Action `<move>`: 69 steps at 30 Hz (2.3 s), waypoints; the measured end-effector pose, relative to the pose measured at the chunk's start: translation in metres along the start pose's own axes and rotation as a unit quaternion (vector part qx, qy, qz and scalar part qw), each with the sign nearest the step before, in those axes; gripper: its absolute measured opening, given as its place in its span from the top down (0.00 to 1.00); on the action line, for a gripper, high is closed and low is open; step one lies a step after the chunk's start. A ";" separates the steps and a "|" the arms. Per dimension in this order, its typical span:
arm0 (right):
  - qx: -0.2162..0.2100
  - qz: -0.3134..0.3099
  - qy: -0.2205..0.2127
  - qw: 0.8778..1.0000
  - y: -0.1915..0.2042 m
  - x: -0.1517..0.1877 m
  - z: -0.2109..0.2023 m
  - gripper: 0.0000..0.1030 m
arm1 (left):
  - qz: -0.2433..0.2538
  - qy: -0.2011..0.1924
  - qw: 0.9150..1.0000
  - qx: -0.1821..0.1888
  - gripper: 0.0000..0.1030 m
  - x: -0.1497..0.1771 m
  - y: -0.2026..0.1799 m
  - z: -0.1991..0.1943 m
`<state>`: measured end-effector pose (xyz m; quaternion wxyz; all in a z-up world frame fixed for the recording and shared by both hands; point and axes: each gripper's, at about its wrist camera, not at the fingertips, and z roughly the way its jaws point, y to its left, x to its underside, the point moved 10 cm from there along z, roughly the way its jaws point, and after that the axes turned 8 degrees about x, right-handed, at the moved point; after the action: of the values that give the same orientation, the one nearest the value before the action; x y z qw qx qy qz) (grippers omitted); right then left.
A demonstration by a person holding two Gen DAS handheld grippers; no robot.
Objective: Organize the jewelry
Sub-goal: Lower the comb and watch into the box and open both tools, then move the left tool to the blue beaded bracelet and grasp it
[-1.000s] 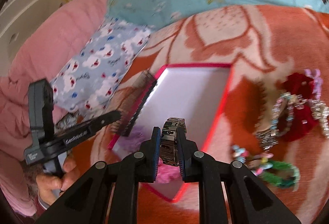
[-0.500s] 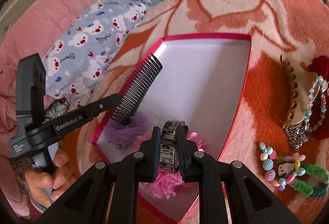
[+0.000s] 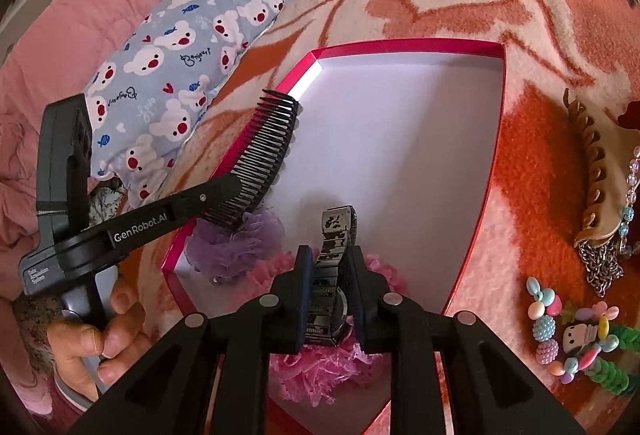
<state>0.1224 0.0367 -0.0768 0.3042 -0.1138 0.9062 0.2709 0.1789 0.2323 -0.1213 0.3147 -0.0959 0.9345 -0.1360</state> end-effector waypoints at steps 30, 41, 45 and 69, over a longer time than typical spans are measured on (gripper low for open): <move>0.020 0.061 -0.059 0.996 -0.063 -0.004 -0.082 0.50 | 0.035 -0.003 0.999 0.018 0.54 0.007 -0.056 -0.034; 0.077 0.127 -0.088 0.985 -0.152 0.006 -0.128 0.49 | 0.075 0.007 0.996 0.054 0.54 0.012 -0.117 -0.031; 0.095 0.149 -0.095 0.980 -0.181 0.012 -0.142 0.49 | 0.089 0.016 0.994 0.065 0.54 0.017 -0.140 -0.025; 0.170 0.184 -0.098 0.963 -0.268 0.011 -0.153 0.49 | 0.142 0.066 0.981 0.111 0.54 0.028 -0.234 0.038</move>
<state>0.1377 -0.2711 -0.0942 0.3509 0.1354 0.9101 0.1737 0.2016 -0.0034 -0.0926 0.2770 0.0827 0.9365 -0.1983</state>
